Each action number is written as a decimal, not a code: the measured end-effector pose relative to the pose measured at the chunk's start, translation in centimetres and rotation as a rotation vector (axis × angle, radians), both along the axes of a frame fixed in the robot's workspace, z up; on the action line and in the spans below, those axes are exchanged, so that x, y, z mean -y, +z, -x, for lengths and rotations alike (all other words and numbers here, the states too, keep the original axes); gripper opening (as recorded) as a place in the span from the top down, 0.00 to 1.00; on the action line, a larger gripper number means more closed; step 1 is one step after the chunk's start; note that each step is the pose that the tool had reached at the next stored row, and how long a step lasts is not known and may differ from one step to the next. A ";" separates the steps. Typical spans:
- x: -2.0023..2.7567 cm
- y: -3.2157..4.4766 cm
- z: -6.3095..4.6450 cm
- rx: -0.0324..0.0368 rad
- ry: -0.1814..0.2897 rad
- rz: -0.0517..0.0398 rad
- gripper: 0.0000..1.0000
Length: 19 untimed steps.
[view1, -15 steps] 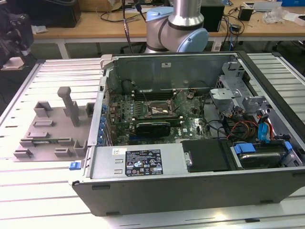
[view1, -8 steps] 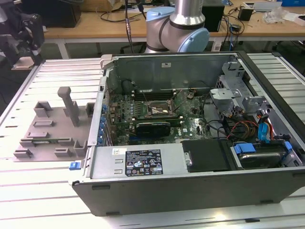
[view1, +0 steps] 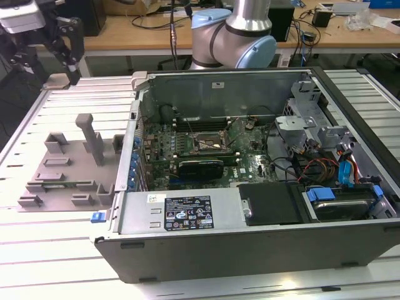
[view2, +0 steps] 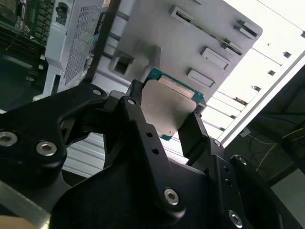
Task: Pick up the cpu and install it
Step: 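Pick up the cpu and move it towards the insertion slot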
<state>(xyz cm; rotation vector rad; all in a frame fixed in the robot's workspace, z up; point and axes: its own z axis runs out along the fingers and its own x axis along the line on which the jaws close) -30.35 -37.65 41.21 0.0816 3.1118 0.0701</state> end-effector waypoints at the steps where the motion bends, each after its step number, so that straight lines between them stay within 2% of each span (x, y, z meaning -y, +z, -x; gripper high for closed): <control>1: 0.00 0.00 -0.4 0.0000 0.000 0.0000 0.45; 9: 0.00 0.00 -4.6 0.0001 0.000 -0.0001 0.45; 12: 0.00 0.00 -5.7 0.0000 0.000 0.0000 0.45; 19: 0.00 0.00 -9.0 0.0000 0.000 -0.0001 0.45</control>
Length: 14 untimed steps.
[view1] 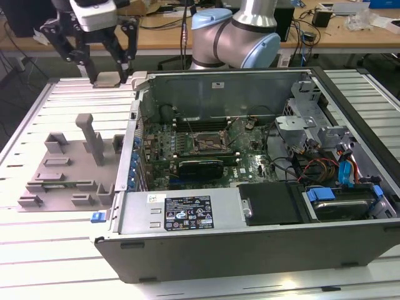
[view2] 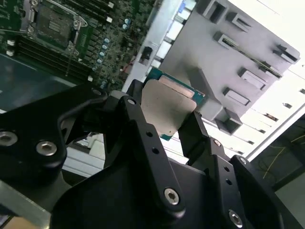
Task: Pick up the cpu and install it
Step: 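Pick up the cpu and move it towards the insertion slot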
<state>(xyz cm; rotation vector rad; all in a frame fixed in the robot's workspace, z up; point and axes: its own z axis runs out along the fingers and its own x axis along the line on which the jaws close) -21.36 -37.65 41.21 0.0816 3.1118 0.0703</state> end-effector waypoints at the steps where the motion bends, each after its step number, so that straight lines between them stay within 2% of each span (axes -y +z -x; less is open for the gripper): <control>1: 0.00 0.00 -0.5 0.0000 0.000 0.0000 0.45; 3: 0.00 0.00 -1.6 -0.0001 0.000 0.0001 0.45; 5: 0.00 0.00 -3.2 -0.0002 0.000 0.0001 0.45; 7: 0.00 0.00 -3.9 -0.0002 0.000 0.0001 0.45; 10: 0.00 0.01 -5.8 -0.0002 0.000 0.0001 0.45; 14: 0.00 0.00 -7.2 -0.0002 0.000 0.0000 0.45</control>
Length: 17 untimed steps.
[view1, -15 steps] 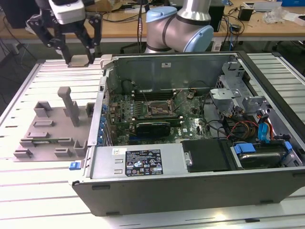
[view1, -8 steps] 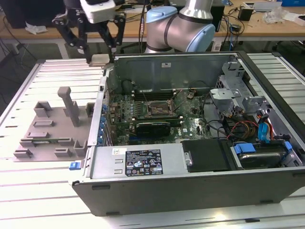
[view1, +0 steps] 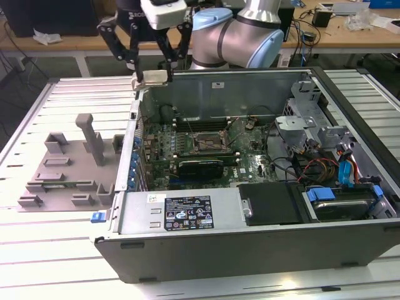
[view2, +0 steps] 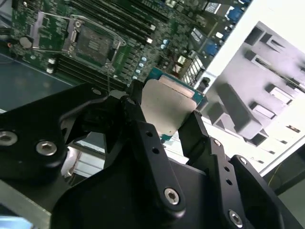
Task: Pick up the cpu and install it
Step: 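Pick up the cpu and move it towards the insertion slot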
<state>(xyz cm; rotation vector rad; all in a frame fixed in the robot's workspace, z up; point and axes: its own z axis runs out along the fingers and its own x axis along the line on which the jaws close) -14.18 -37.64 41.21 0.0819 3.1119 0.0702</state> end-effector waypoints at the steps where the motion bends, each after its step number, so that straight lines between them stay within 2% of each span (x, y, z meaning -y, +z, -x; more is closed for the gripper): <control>1: 0.00 0.00 -0.5 0.0000 0.000 0.0000 0.45; 5: 0.00 0.01 -1.8 -0.0001 0.000 0.0002 0.45; 8: 0.00 -0.14 -2.1 -0.0001 0.000 0.0000 0.45; 12: 0.00 -0.95 -3.0 0.0000 0.000 -0.0001 0.45; 17: -0.01 -2.42 -5.0 -0.0002 0.000 0.0000 0.45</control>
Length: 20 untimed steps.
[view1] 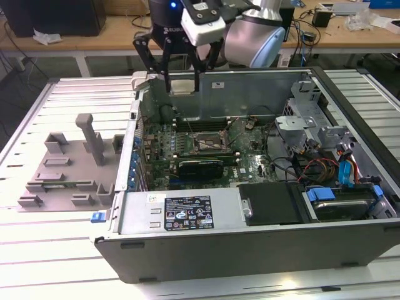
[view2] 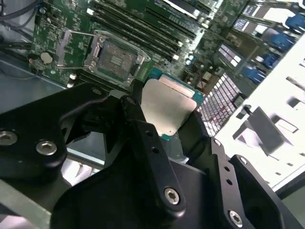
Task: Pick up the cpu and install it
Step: 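Pick up the cpu and move it towards the insertion slot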
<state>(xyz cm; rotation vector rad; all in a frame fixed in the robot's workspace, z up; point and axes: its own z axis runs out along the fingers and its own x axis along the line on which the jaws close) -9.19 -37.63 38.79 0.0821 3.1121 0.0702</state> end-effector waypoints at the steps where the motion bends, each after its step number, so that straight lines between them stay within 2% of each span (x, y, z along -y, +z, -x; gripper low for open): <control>1: -0.01 -0.14 -0.3 0.0000 0.000 0.0001 0.45; 4: -0.06 -0.84 -1.5 0.0000 0.000 -0.0001 0.45; 5: -0.10 -1.30 -2.4 0.0001 0.000 0.0000 0.45; 6: -0.14 -1.59 -2.9 0.0001 0.000 0.0000 0.45; 9: -0.47 -2.57 -3.7 0.0000 0.000 -0.0001 0.45; 11: -0.94 -3.23 -4.0 0.0001 0.000 0.0001 0.45; 15: -2.31 -4.74 -4.1 0.0000 0.000 0.0002 0.45; 20: -2.98 -6.13 -4.1 0.0000 0.004 0.0001 0.45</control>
